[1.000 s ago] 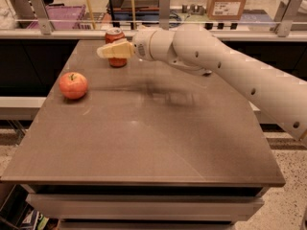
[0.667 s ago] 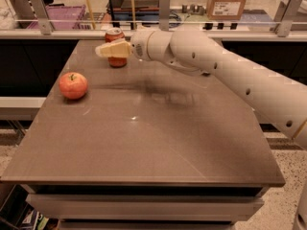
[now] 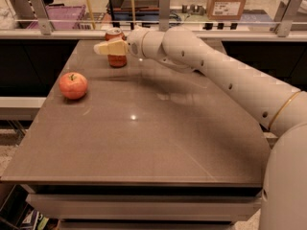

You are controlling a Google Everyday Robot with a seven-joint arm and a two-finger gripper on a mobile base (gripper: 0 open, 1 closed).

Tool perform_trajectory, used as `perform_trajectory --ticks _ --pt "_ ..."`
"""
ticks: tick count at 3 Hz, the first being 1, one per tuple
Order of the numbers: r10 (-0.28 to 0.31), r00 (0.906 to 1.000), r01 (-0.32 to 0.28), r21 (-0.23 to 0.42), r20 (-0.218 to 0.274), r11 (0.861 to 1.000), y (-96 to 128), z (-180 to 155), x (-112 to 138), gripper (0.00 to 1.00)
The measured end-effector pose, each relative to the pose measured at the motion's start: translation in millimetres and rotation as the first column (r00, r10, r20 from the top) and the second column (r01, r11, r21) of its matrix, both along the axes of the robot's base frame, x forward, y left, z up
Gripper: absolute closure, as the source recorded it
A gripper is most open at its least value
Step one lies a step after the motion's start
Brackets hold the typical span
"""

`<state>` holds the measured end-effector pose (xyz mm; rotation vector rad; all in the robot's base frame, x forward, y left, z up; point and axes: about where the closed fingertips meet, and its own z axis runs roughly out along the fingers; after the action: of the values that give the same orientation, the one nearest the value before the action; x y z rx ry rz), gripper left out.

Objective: Knock coke can over

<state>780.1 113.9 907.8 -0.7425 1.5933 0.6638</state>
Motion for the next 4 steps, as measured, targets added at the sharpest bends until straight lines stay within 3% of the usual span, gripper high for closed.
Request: perform_trajectory --ticks 2,3,4 --pt "0.002 1.0 -0.002 0.006 -0.004 1.0 3.6 -4.9 11.7 0.05" --pt "0.005 1.0 -0.005 0.006 -0.004 1.0 6.0 -5.2 10.9 0.22" --pt "0.009 0.9999 -0.009 0.006 -0.005 1.0 8.7 -5.6 10.3 0.46"
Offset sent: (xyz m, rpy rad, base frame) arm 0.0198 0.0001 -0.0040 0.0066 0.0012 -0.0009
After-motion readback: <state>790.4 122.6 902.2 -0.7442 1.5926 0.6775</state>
